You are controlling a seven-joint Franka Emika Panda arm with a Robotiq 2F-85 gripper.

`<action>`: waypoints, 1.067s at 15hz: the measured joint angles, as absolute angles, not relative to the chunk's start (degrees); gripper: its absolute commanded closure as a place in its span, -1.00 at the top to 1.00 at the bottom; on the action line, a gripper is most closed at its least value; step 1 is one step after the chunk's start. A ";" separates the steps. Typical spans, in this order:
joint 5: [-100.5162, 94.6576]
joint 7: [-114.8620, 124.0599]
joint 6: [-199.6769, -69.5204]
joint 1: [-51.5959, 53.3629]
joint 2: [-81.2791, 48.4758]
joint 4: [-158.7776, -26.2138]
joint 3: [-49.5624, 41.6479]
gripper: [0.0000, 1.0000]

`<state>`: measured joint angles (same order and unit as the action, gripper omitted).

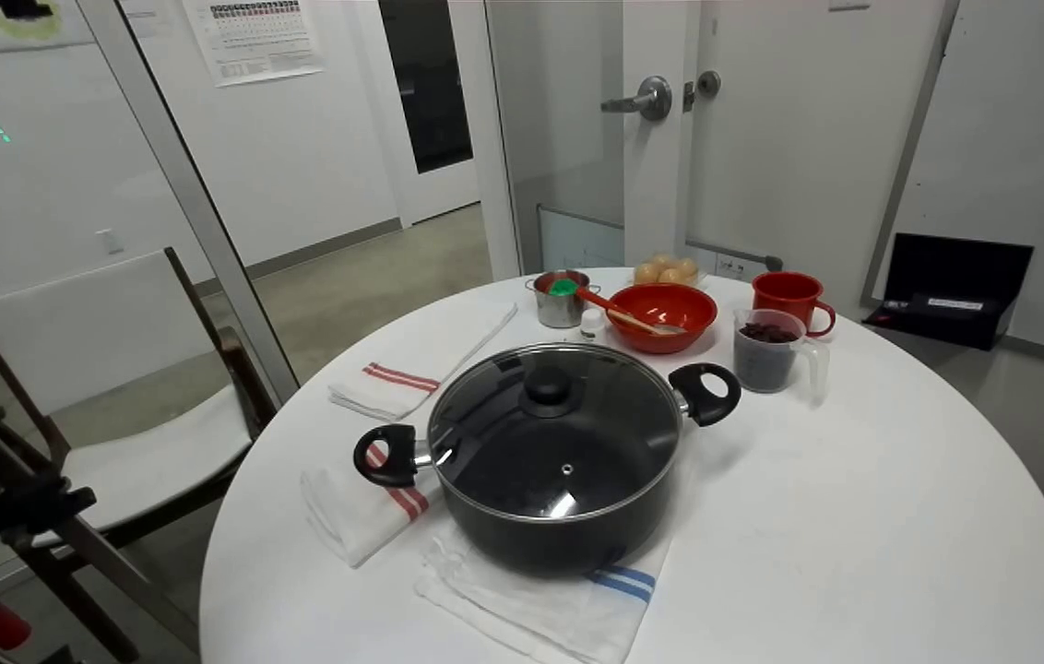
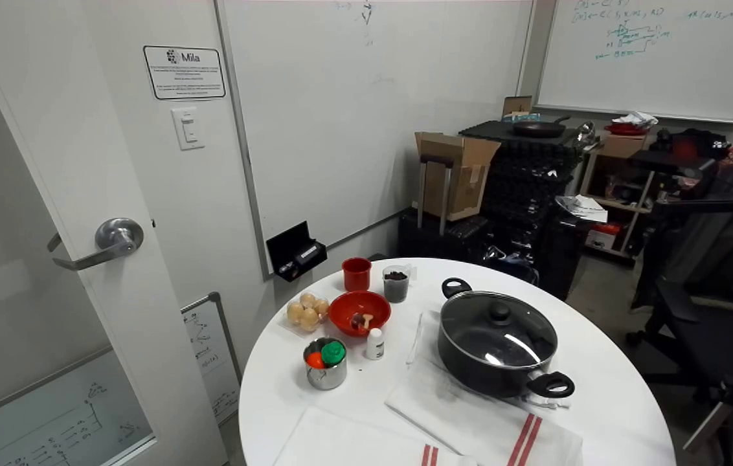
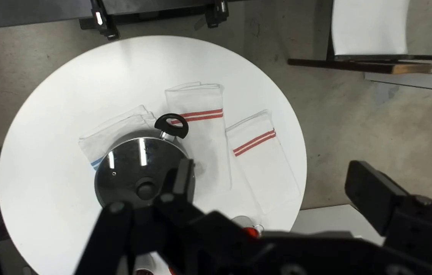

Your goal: Remove the lid from the pot and place it on the table

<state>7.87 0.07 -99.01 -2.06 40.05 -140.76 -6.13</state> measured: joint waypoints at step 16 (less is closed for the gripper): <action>-0.53 16.36 -127.01 -4.76 0.34 -132.16 -2.88 1.00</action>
<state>-0.53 16.36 -127.01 -4.76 0.34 -132.16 -2.88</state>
